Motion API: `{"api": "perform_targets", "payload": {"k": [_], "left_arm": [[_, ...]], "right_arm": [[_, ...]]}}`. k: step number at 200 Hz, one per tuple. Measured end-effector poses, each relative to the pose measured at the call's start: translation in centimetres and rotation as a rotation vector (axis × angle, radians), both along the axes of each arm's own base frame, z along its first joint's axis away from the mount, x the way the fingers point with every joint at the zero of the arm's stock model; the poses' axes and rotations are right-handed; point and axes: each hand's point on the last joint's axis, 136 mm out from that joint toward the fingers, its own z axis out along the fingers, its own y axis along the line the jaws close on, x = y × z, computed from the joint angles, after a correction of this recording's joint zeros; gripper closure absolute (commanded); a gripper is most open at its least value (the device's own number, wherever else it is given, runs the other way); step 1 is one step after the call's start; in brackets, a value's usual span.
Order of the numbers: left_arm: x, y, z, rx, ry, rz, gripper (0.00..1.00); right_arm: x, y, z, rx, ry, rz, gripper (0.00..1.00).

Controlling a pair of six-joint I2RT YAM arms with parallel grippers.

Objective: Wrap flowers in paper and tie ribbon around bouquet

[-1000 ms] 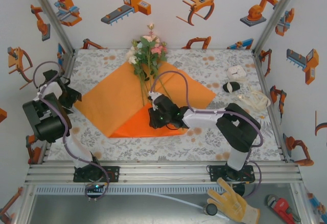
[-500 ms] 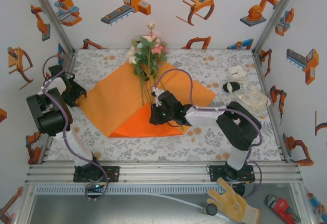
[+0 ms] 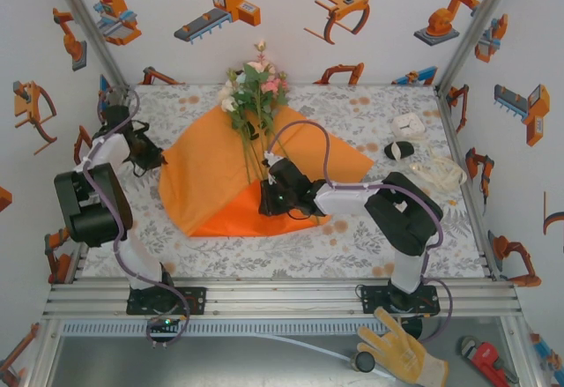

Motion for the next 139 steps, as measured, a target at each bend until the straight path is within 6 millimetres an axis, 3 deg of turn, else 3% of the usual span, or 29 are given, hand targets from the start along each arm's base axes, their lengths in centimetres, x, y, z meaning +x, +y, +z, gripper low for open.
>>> {"api": "perform_targets", "payload": {"k": [22,53,77,92,139], "left_arm": [[0.2,-3.3,4.6,0.029,-0.107,-0.068,0.93],[0.0,-6.2,8.8,0.033,-0.203,-0.118,0.94],[0.1,-9.3,10.7,0.013,-0.242,-0.16,0.94],[0.1,-12.6,11.7,-0.01,-0.263,-0.208,0.94],[-0.8,-19.7,13.1,-0.066,-0.299,-0.303,0.94]], "right_arm": [[0.2,-0.1,0.0,0.005,0.013,-0.031,0.69],[0.3,-0.2,0.0,0.011,0.023,-0.052,0.68],[0.3,-0.2,0.0,0.011,0.024,-0.056,0.67],[0.4,-0.1,0.0,0.015,0.023,-0.06,0.66],[0.8,-0.3,0.1,0.012,0.016,-0.089,0.63]]}}
